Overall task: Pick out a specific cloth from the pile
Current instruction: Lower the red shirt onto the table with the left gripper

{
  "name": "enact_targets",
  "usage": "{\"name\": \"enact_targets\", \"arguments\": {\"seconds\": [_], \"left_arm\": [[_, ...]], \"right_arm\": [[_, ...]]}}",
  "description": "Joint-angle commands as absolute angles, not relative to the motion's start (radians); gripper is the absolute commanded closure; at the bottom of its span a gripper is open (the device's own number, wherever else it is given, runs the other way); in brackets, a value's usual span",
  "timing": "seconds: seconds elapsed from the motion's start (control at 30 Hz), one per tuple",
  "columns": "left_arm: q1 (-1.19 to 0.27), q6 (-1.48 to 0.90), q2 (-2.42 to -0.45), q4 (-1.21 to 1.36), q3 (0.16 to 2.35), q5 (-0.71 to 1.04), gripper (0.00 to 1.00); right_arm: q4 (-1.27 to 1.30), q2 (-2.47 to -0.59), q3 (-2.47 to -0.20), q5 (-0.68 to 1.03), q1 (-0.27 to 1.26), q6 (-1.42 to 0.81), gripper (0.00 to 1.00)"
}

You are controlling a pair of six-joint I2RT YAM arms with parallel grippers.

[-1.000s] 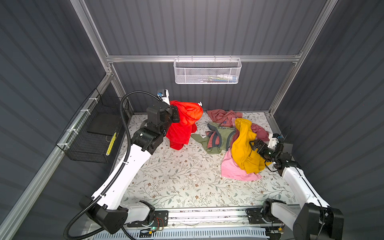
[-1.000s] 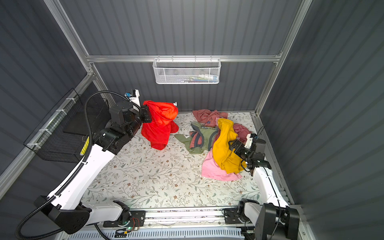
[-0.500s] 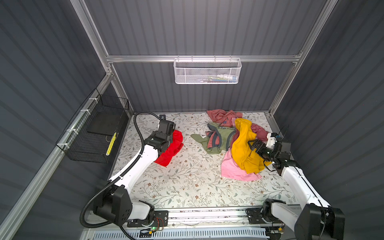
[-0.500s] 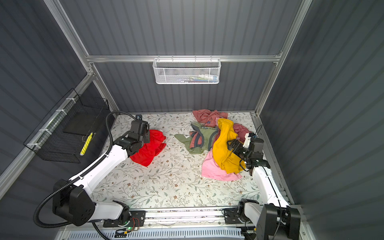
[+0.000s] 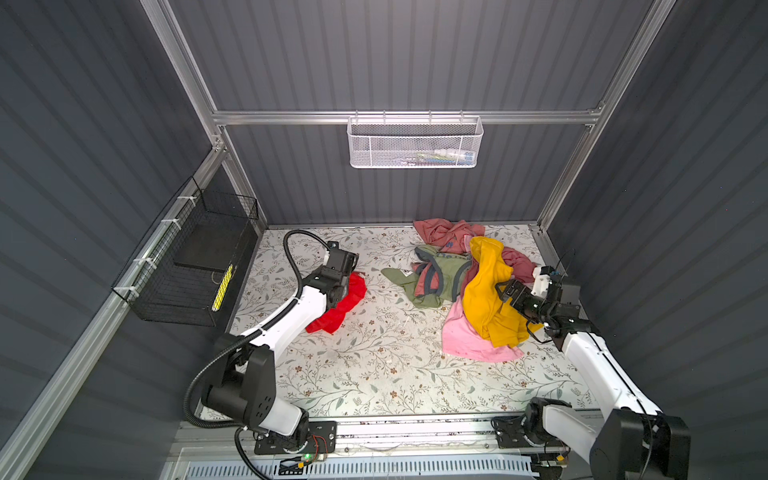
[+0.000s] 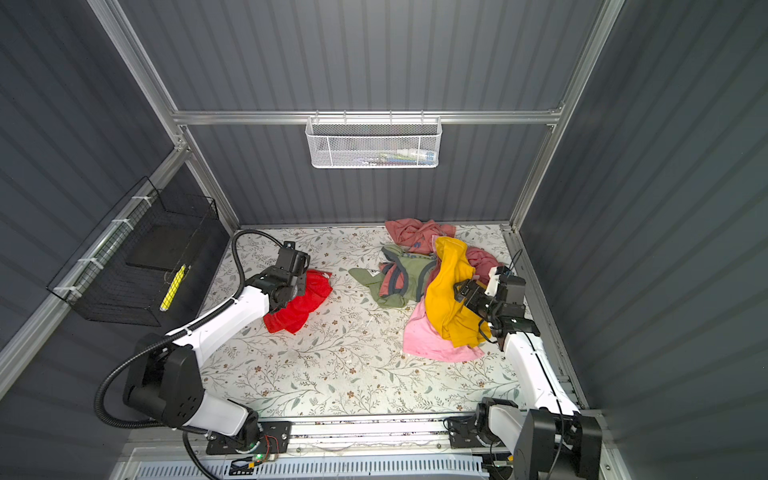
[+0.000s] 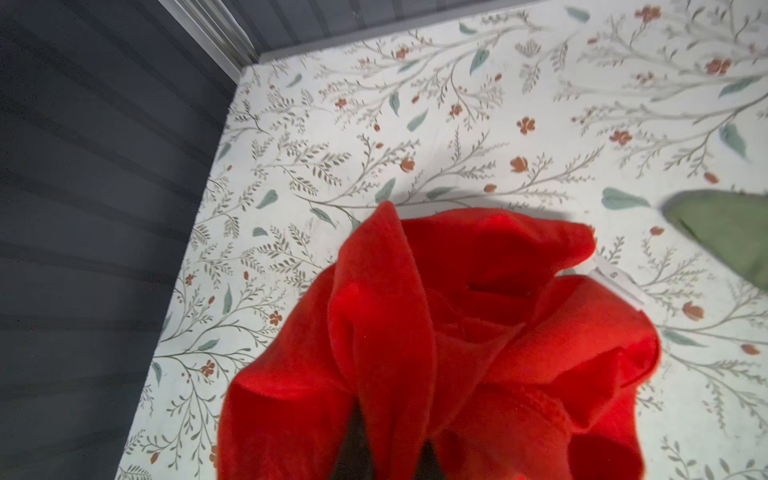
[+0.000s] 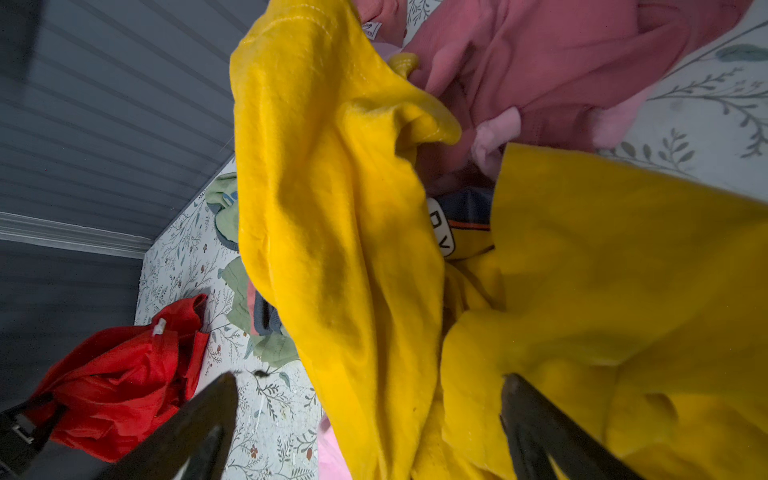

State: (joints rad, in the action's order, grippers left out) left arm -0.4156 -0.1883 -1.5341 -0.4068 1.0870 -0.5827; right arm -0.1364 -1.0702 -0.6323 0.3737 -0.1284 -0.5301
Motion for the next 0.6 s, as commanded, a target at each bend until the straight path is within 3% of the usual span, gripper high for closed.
{"name": "enact_targets", "arguments": {"seconds": [0.0,0.1,0.17,0.37,0.47,0.57], "left_arm": [[-0.417,-0.213,-1.573,-0.446,1.079,-0.526,1.0],[-0.416,-0.238,-1.602,-0.458,1.075,-0.473,0.99],[-0.417,-0.254,-1.624,-0.474,1.08,-0.451,0.9],[-0.417,-0.31,-1.643,-0.547,1.085,-0.489,0.46],[-0.42,-0.314,-1.589,-0.553,1.076,-0.457,0.32],[-0.454,-0.316,-1.521,-0.571,1.072,-0.48,0.27]], "right_arm": [[-0.149,-1.062,-0.656,0.356,-0.122,-0.511,0.02],[-0.152,-1.062,-0.655,0.352,-0.122,-0.506,0.02],[-0.157,-1.06,-0.656,0.347,-0.122,-0.497,0.02],[-0.18,-1.054,-0.663,0.298,-0.123,-0.468,0.01],[-0.195,-1.045,-0.668,0.272,-0.122,-0.446,0.01],[-0.21,-1.036,-0.676,0.254,-0.121,-0.429,0.01]]}}
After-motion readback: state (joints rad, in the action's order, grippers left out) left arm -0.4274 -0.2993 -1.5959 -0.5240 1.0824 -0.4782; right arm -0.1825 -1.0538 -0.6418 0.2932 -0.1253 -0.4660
